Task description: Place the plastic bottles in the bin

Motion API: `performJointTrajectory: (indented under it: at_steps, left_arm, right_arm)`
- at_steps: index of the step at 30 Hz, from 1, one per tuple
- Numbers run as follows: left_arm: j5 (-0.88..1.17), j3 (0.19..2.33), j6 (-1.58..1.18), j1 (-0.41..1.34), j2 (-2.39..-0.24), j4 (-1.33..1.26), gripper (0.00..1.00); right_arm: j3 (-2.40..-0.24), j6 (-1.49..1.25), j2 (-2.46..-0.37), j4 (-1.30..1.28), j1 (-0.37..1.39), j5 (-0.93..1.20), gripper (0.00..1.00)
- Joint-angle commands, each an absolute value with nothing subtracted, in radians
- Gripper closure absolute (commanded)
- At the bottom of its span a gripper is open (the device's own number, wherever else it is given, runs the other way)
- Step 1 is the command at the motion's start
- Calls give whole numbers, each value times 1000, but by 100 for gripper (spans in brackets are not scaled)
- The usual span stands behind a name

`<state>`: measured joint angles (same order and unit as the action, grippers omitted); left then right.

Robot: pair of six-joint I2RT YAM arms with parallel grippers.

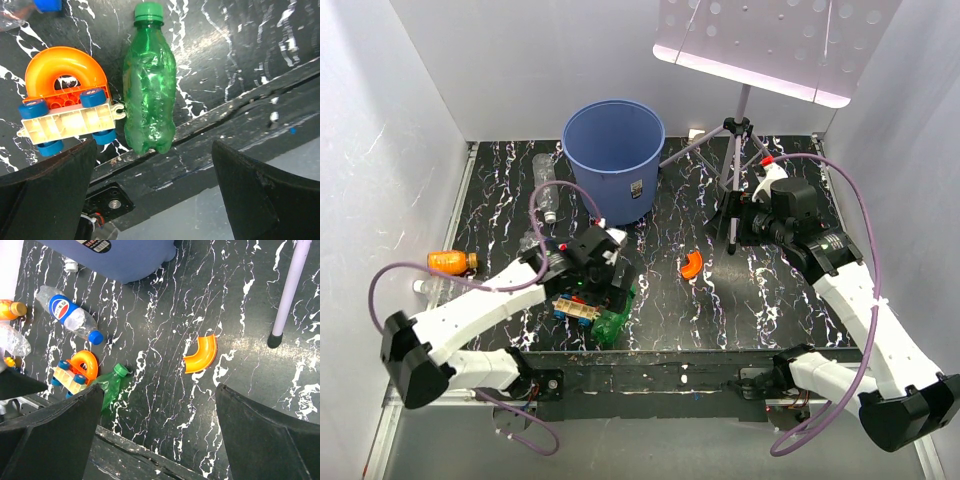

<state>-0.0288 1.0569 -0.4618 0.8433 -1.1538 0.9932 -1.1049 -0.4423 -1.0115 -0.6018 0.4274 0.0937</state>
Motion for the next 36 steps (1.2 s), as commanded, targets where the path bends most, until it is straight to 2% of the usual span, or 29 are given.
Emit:
performJointTrajectory:
  at_steps: [1,11,13,15,17,26,30,36]
  left_arm:
    - [-158,1075,-453,908,-1244,1000,1]
    - [-212,1020,-511,985,-1377,934,0]
    - [-204,1014,-512,991,-1397,916,11]
    - [-201,1012,-517,1002,-1422,894,16]
    - [-204,1014,-515,1009,-1449,887,18]
    - [-236,1014,-508,1025,-1549,873,37]
    - [-252,1011,-523,1048,-1574,858,41]
    - [-299,1090,-520,1060,-1548,945,66]
  right_arm:
    - [-1149,-443,-989,-581,426,124,2]
    - [-1149,-439,-988,-584,425,124,2]
    - [-1157,-436,-991,-594,426,124,2]
    - [-1166,-428,-989,-601,426,124,2]
    - [-1167,-420,-982,-603,426,126,2]
    - [-1169,-420,-960,-598,426,143,2]
    - [-1172,-420,-953,-603,426,140,2]
    - [-1164,-419,-934,-614,426,130,2]
